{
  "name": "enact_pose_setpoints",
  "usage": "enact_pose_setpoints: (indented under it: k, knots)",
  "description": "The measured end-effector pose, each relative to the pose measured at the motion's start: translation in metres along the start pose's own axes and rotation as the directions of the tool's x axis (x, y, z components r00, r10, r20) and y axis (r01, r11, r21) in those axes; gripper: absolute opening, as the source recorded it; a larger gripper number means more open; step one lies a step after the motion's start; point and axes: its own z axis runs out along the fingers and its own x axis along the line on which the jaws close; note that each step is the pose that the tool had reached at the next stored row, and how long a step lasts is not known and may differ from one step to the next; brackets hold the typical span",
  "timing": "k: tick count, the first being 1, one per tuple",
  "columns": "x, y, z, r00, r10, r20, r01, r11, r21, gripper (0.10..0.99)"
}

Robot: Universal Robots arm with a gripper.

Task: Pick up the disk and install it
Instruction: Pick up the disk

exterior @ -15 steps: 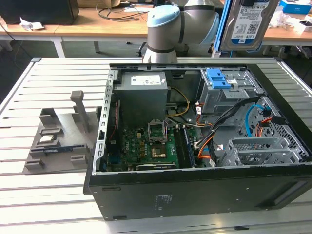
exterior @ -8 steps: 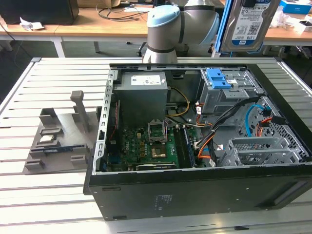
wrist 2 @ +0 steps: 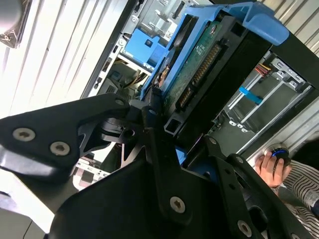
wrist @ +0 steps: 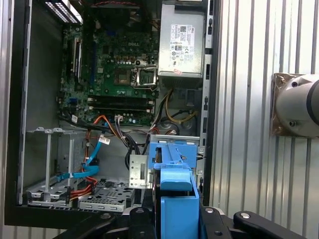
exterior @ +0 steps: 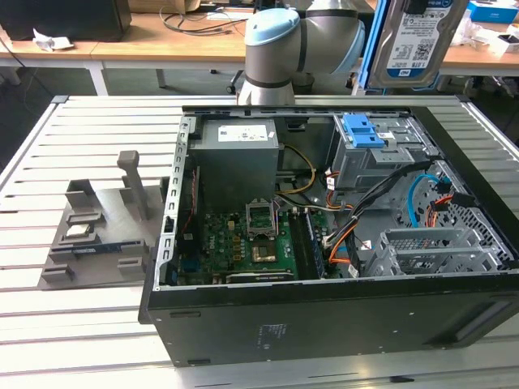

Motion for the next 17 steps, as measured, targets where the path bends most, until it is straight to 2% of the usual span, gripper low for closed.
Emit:
enact_pose_setpoints:
  k: [17]
  knots:
    - [0.0133, 0.0006, 0.0017, 1.0, 0.0, 0.0001, 0.0, 1.0, 0.0, 0.365]
